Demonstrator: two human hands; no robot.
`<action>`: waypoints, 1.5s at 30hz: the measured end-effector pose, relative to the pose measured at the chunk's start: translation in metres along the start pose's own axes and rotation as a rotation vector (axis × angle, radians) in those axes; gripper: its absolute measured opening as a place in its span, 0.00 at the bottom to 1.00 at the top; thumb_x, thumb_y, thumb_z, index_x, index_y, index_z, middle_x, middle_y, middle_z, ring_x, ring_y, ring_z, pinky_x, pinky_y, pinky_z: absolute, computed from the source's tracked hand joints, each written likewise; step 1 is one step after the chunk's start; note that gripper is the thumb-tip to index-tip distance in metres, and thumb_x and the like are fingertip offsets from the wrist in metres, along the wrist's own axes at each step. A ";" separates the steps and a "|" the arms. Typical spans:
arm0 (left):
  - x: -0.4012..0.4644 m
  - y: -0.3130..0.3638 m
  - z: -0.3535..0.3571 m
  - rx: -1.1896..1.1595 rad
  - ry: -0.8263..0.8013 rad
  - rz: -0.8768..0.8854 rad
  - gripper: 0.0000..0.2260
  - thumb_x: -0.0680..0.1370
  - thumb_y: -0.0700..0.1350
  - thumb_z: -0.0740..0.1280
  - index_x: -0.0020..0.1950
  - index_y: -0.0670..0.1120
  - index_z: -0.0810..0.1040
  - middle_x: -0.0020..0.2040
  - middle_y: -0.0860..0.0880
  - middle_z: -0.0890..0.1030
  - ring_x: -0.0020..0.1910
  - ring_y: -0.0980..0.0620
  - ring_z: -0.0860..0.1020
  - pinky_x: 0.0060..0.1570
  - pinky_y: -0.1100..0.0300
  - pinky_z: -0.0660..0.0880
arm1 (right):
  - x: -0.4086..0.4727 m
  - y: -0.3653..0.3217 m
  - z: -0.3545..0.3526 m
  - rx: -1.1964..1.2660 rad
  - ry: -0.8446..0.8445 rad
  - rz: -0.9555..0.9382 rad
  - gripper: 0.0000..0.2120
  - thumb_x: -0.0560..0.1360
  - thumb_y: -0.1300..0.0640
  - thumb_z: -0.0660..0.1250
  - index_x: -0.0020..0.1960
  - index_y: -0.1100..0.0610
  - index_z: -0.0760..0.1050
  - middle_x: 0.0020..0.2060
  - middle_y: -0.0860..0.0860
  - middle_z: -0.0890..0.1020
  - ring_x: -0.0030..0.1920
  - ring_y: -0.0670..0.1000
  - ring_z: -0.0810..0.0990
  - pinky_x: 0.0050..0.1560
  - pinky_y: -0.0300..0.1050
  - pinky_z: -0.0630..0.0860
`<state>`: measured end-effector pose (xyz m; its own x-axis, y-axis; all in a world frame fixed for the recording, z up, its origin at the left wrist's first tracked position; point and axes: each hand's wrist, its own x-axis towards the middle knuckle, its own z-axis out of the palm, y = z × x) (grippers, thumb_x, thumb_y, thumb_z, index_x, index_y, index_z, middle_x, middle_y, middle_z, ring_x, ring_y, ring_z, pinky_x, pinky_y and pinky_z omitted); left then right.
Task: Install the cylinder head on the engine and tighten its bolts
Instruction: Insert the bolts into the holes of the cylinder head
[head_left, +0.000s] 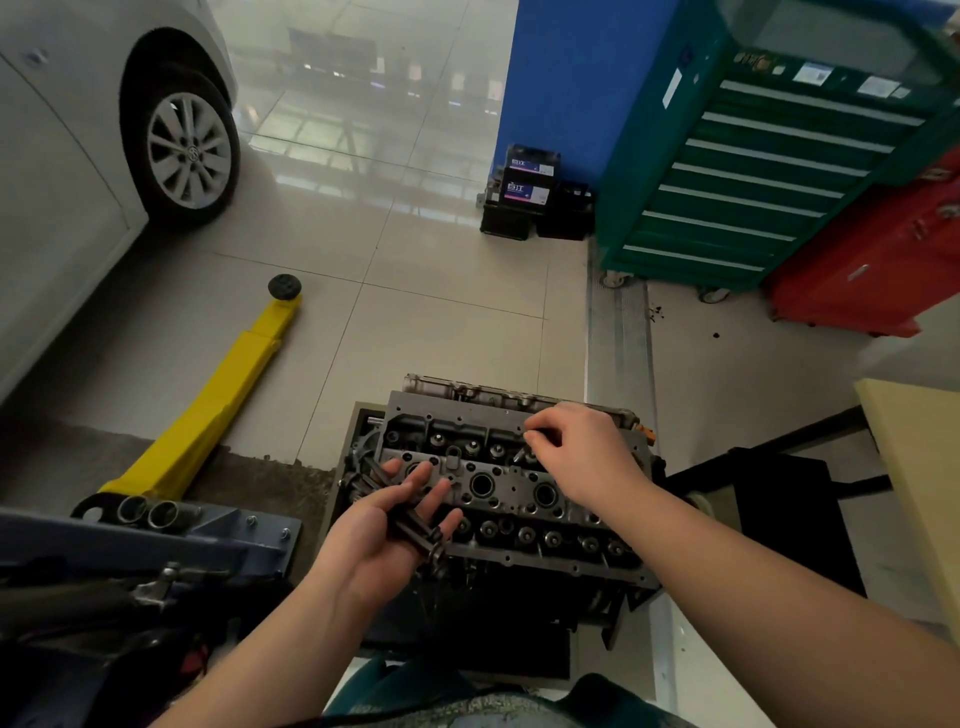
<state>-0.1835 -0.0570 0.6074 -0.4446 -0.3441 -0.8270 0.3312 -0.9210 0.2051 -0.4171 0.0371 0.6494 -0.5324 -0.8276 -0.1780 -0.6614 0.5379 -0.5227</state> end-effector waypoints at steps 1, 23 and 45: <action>0.000 0.000 0.000 -0.001 -0.001 -0.002 0.16 0.85 0.33 0.61 0.67 0.49 0.78 0.60 0.41 0.86 0.54 0.37 0.87 0.44 0.33 0.83 | 0.000 -0.001 0.001 0.003 0.006 0.002 0.09 0.81 0.50 0.69 0.59 0.47 0.84 0.48 0.37 0.79 0.49 0.38 0.76 0.49 0.29 0.67; 0.003 0.003 -0.001 -0.026 -0.017 -0.007 0.19 0.83 0.32 0.61 0.70 0.49 0.76 0.60 0.39 0.86 0.56 0.36 0.86 0.46 0.31 0.82 | 0.004 -0.005 0.013 -0.186 -0.010 -0.011 0.06 0.81 0.44 0.68 0.52 0.45 0.79 0.46 0.40 0.80 0.47 0.46 0.78 0.46 0.45 0.75; -0.013 -0.009 0.010 0.052 -0.112 -0.007 0.18 0.84 0.32 0.59 0.70 0.47 0.77 0.61 0.39 0.85 0.57 0.38 0.86 0.50 0.36 0.84 | 0.003 -0.017 0.040 -0.560 -0.142 0.202 0.16 0.85 0.43 0.55 0.57 0.50 0.78 0.50 0.49 0.82 0.53 0.55 0.80 0.41 0.48 0.72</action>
<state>-0.1893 -0.0462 0.6220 -0.5377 -0.3529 -0.7657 0.2851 -0.9308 0.2288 -0.3860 0.0194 0.6245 -0.6261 -0.6928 -0.3578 -0.7525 0.6572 0.0441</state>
